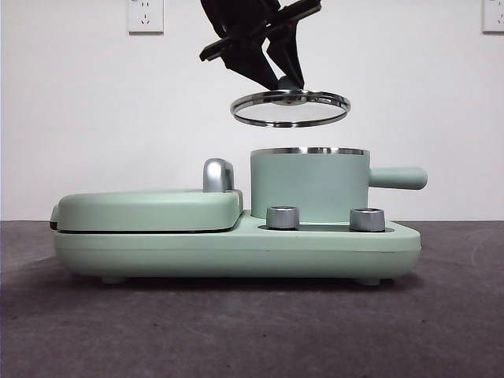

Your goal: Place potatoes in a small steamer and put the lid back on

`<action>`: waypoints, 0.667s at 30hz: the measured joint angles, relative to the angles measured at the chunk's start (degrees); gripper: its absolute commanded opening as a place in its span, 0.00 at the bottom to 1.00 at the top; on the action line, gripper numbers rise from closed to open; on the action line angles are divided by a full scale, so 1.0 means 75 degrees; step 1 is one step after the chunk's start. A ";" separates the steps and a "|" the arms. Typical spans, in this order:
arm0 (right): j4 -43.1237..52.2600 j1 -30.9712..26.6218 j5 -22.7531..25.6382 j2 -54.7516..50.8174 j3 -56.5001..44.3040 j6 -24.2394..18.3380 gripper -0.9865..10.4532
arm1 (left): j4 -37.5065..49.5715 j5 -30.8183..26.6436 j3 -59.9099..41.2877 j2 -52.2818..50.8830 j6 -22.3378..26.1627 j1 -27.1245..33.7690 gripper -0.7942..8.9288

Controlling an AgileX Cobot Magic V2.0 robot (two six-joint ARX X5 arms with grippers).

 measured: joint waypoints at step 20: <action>0.0000 0.0000 0.0023 0.0000 0.0000 0.0000 0.46 | 0.0379 0.0061 0.0000 0.0548 -0.0306 -0.0187 0.10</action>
